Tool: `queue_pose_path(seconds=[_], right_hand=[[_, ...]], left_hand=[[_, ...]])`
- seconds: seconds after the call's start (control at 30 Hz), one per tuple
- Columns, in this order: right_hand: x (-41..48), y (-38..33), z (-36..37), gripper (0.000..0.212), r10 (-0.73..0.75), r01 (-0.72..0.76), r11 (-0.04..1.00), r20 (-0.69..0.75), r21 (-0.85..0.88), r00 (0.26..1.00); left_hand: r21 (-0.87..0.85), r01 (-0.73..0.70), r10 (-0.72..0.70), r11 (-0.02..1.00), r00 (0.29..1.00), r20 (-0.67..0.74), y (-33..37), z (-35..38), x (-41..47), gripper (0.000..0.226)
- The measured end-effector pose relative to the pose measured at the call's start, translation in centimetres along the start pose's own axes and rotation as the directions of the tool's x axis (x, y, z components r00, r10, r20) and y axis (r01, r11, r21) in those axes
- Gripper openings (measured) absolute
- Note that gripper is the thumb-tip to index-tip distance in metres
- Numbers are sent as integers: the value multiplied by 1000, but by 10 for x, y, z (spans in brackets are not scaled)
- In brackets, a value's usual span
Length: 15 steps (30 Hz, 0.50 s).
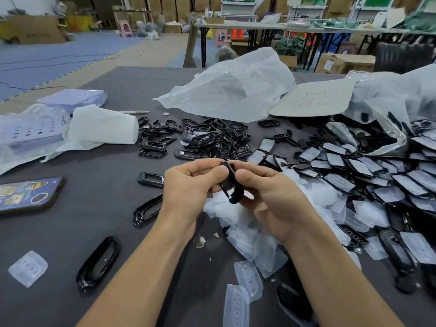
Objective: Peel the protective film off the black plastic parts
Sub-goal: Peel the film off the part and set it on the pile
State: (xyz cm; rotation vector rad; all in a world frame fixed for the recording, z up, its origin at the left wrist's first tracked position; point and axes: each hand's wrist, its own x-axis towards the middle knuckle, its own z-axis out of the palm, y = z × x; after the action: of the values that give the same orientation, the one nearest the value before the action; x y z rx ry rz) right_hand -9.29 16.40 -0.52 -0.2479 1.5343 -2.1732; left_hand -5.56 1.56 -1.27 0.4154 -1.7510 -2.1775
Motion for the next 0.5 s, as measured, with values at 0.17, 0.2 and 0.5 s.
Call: queue_pose_path(seconds=[0.17, 0.2, 0.5], right_hand=[[-1, 0, 1, 44, -9, 6, 999, 74, 34, 997], [0, 1, 3, 43, -26, 26, 1000, 40, 19, 999], [5, 14, 7, 35, -438, 301, 851, -265, -430, 859]], left_hand=[[40, -56, 59, 998, 996, -74, 0, 0, -1, 15], [35, -44, 47, 998, 996, -73, 0, -1, -1, 13], [71, 98, -103, 993, 992, 70, 3, -1, -3, 22]])
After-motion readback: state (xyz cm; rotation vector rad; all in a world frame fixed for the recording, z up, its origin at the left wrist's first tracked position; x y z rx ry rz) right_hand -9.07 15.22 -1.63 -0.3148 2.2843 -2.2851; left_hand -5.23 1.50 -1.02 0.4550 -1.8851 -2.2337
